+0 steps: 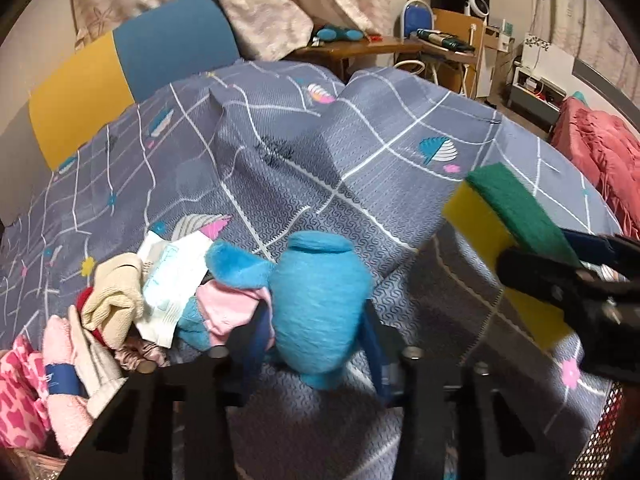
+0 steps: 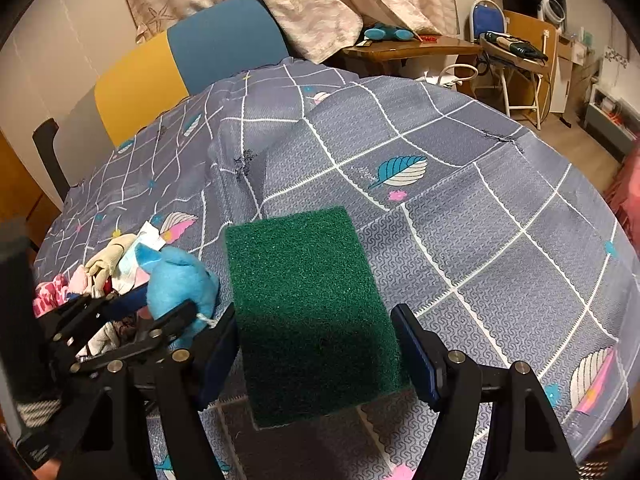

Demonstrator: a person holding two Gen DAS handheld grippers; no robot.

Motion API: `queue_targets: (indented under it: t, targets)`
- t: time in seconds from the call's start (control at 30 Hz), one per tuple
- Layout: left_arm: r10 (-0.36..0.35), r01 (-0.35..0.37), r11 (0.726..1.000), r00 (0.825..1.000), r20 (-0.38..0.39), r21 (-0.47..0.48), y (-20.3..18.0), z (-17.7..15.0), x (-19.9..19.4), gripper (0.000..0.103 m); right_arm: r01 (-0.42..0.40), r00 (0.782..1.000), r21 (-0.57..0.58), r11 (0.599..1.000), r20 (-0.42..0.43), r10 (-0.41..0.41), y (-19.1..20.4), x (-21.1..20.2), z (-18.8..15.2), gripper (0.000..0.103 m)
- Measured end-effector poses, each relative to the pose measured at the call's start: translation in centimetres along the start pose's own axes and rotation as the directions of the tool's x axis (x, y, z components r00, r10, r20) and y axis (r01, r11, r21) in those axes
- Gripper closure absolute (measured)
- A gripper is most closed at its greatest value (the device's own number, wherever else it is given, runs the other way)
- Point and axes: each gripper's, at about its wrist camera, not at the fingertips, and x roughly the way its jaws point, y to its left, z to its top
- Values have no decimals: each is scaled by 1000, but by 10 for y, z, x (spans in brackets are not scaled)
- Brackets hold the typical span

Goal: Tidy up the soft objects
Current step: 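Grasp the blue plush toy with the left tool, then carry the blue plush with the left tool while the right tool carries the sponge toward the tray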

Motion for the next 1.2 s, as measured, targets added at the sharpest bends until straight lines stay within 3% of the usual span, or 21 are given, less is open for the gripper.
queue_targets:
  t: [0.27,0.4,0.53,0.6,0.7,0.83,0.97,1.03,1.1,1.13,1.2]
  targets:
    - [-75,80,994,995,67,-77,7,-30,-44,67,5,1000,14,1000,12,-5,-3,-3,0,29]
    - [-79,84,995,991,111,-46,1,-57,-70,67,5,1000,8,1000,12,-5,-1,-3,0,29]
    - [-61,61,998,989,137,3,-5,-69,-80,53,4,1000,-2,1000,13,-4,2,-3,-1,29]
    - [-41,41,999,992,122,2,-6,-70,-78,53,-1,1000,-1,1000,16,1,3,-4,-1,29]
    - [-26,28,999,995,93,-20,-6,-67,-73,50,-2,1000,-2,1000,19,2,3,-5,-1,28]
    - [-21,27,995,998,65,-92,0,-63,-67,38,-6,1000,-3,1000,20,6,4,-5,0,29]
    - [-23,27,995,999,41,-98,-2,-63,-63,38,-8,1000,-7,1000,22,8,5,-5,0,29]
    - [-18,25,993,998,56,-120,-2,-67,-69,37,-6,1000,-12,1000,23,7,6,-5,0,29]
    - [14,2,989,994,107,-148,-3,-72,-79,30,-4,1000,-15,1000,20,4,6,-4,0,29]
    - [19,0,989,992,126,-149,-5,-73,-80,24,-4,1000,-15,1000,18,5,6,-4,-1,29]
    - [39,-25,993,992,117,-119,-10,-71,-75,24,-6,1000,-15,1000,18,6,7,-4,-1,29]
